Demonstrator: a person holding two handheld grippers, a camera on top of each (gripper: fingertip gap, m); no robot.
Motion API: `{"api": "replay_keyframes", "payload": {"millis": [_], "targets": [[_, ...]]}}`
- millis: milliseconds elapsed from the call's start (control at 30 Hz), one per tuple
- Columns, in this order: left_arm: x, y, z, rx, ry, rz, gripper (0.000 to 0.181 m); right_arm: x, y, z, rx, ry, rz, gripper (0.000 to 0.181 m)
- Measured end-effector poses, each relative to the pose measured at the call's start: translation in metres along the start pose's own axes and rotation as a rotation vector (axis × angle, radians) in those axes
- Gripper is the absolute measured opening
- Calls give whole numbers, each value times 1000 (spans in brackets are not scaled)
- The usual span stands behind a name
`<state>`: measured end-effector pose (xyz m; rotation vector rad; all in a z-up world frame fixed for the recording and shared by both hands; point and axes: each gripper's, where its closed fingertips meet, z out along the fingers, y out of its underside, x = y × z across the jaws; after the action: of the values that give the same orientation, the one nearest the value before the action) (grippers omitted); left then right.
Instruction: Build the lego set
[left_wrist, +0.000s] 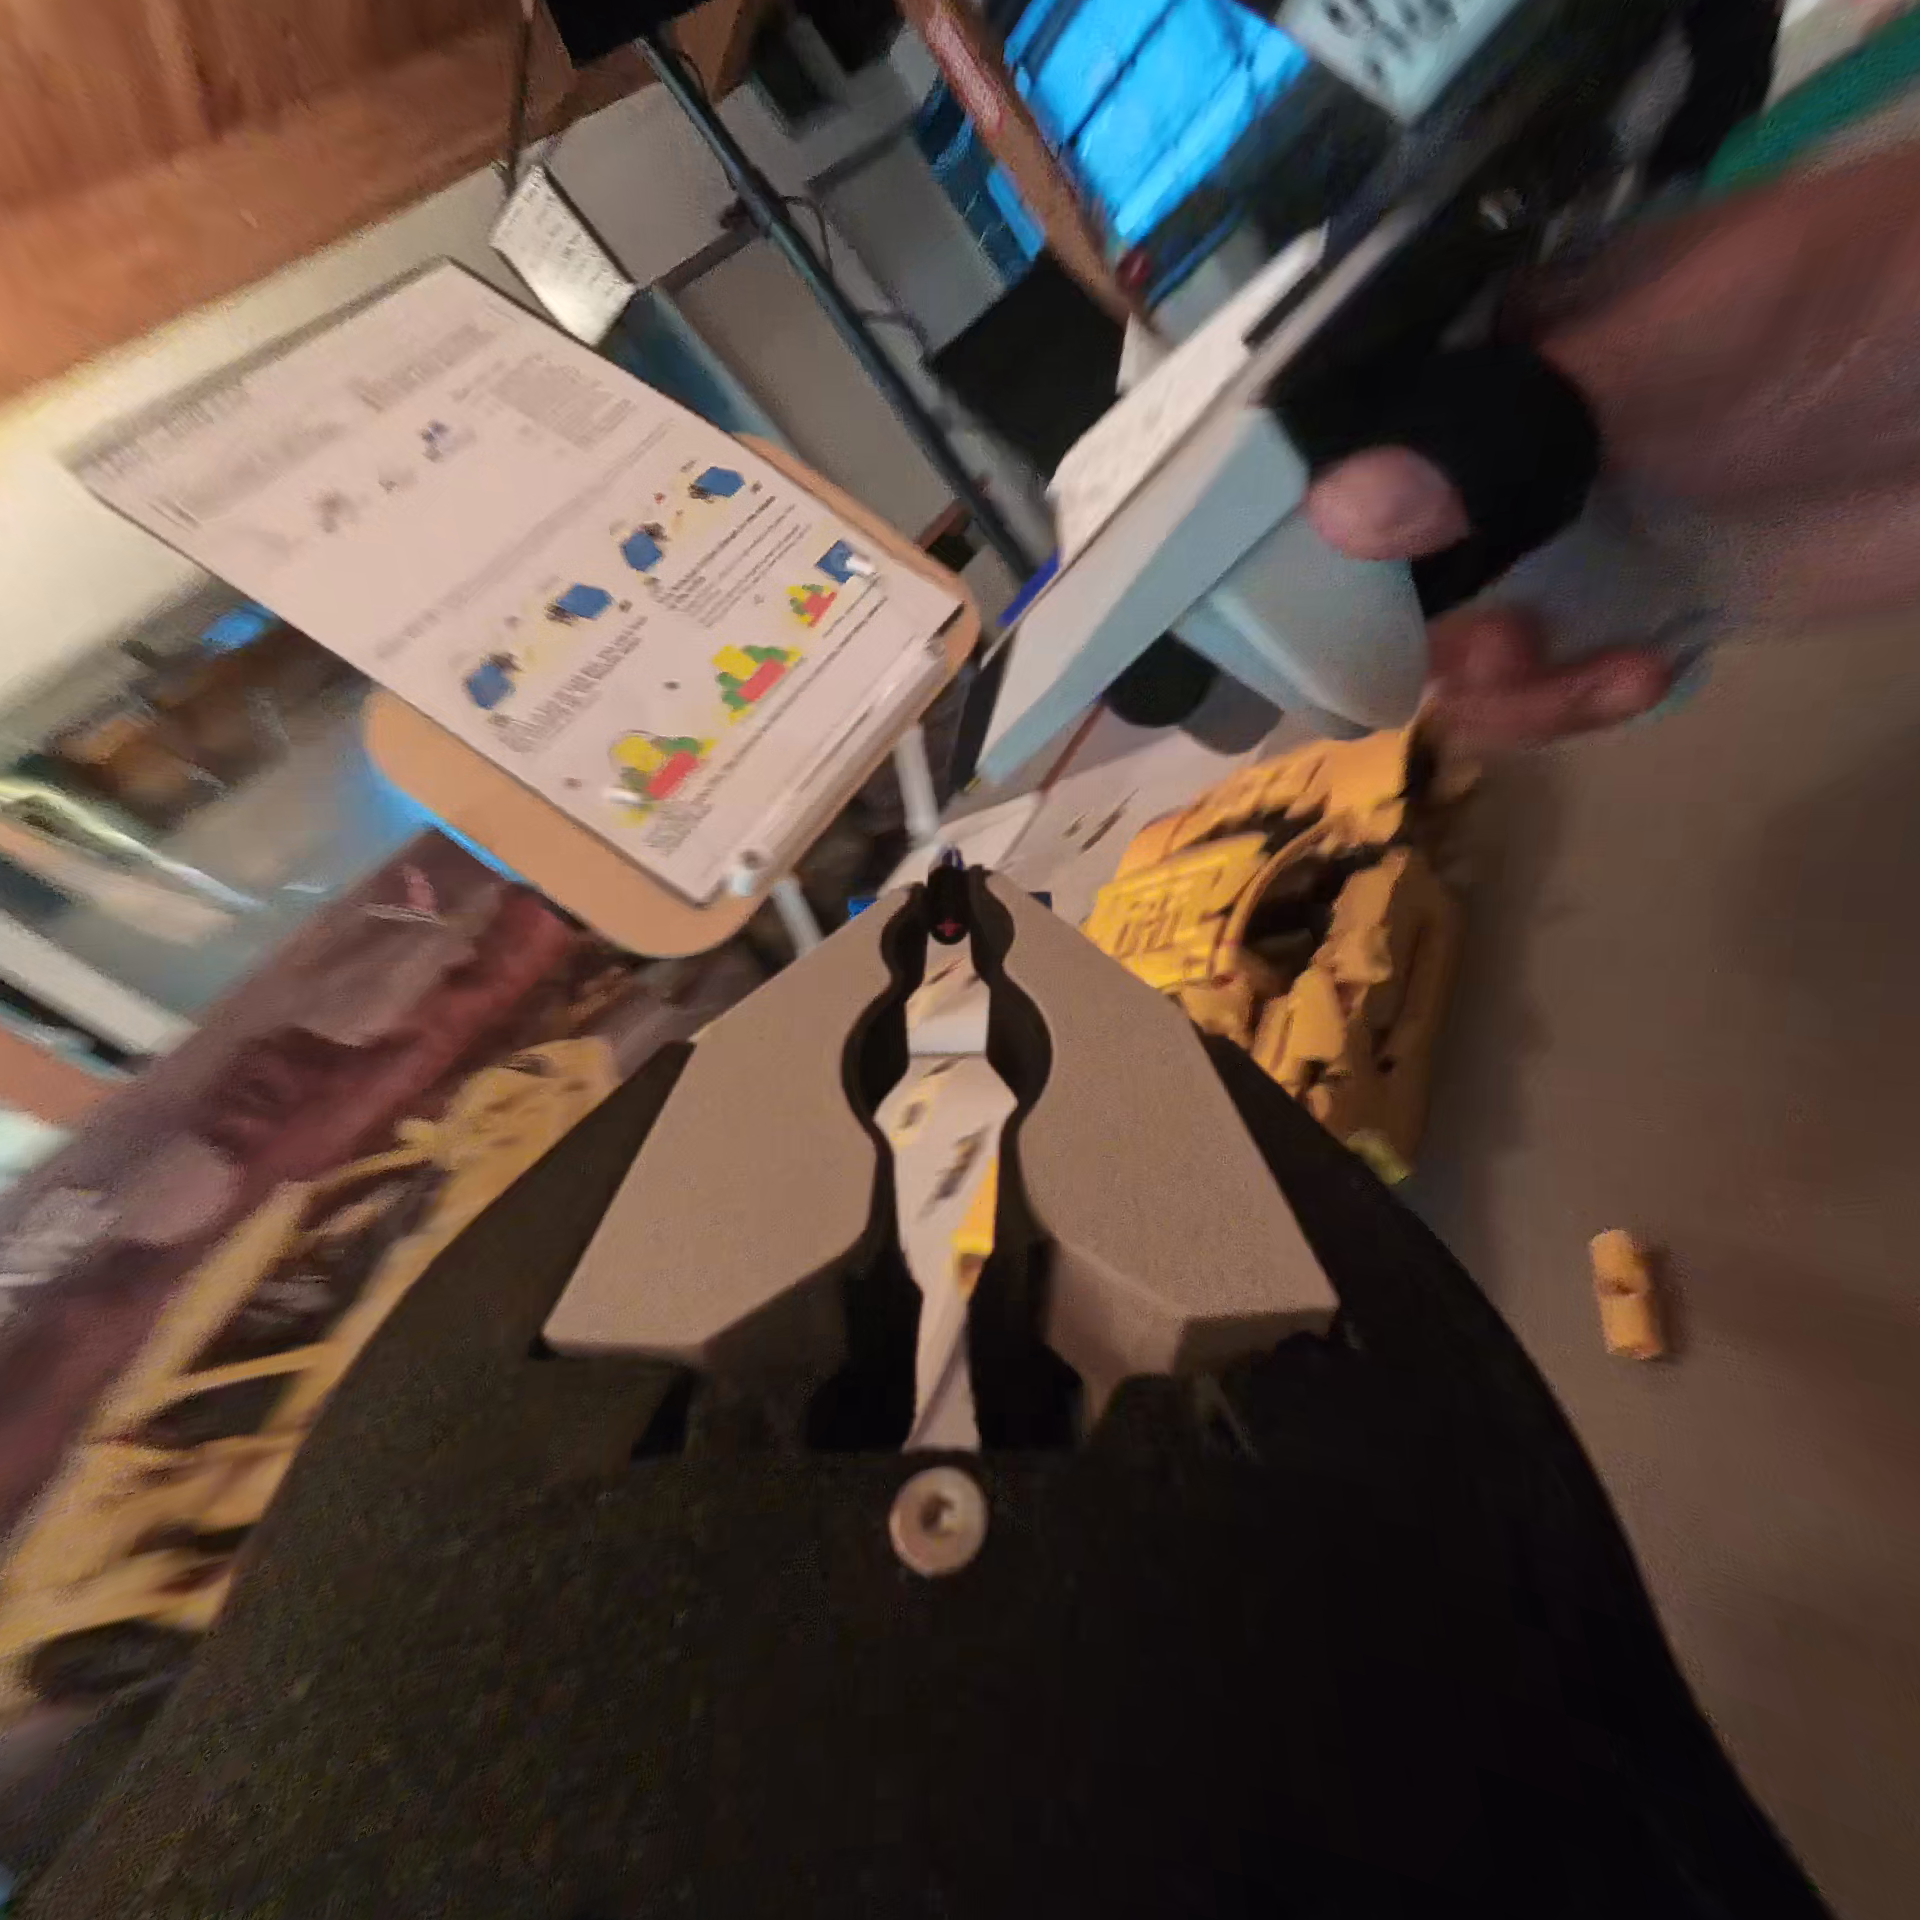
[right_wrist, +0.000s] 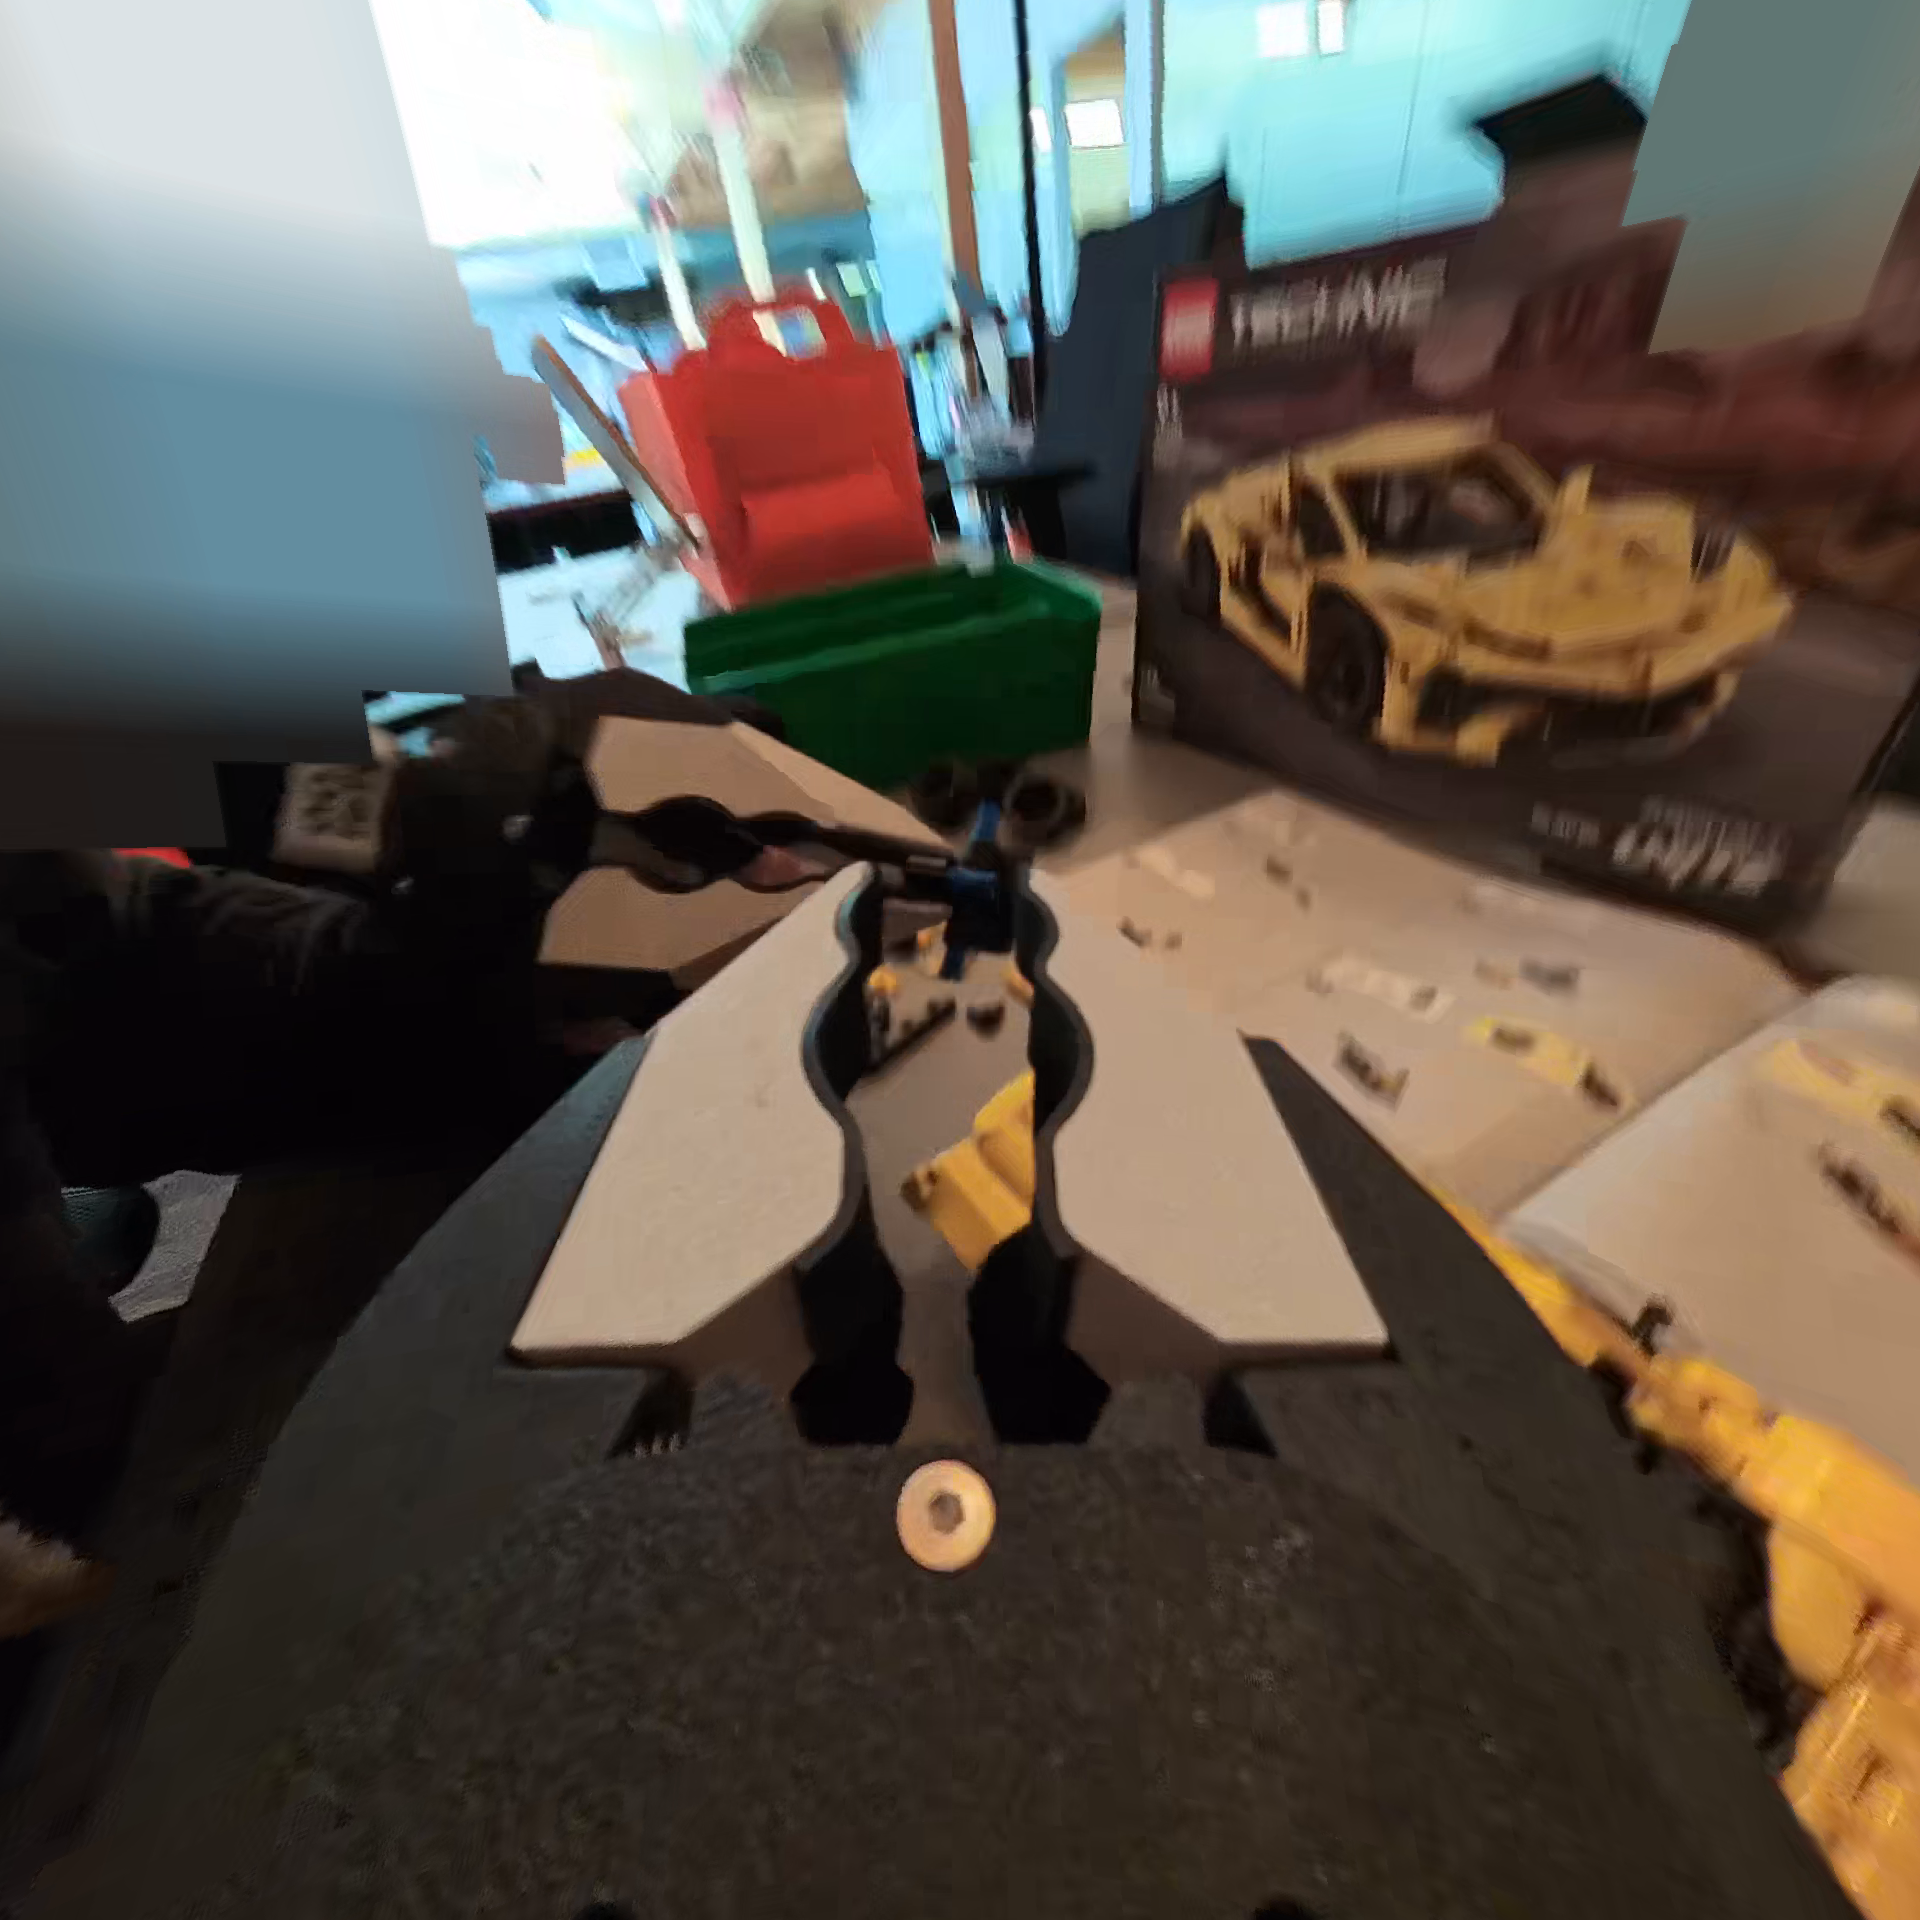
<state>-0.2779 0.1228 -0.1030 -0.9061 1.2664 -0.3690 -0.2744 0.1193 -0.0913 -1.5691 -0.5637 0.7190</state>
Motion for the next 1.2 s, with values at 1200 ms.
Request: {"api": "replay_keyframes", "payload": {"millis": [1200], "targets": [[81,-68,-94,259,1660,-1260,7,-129,38,-40,-142,-775,-353,17]]}}
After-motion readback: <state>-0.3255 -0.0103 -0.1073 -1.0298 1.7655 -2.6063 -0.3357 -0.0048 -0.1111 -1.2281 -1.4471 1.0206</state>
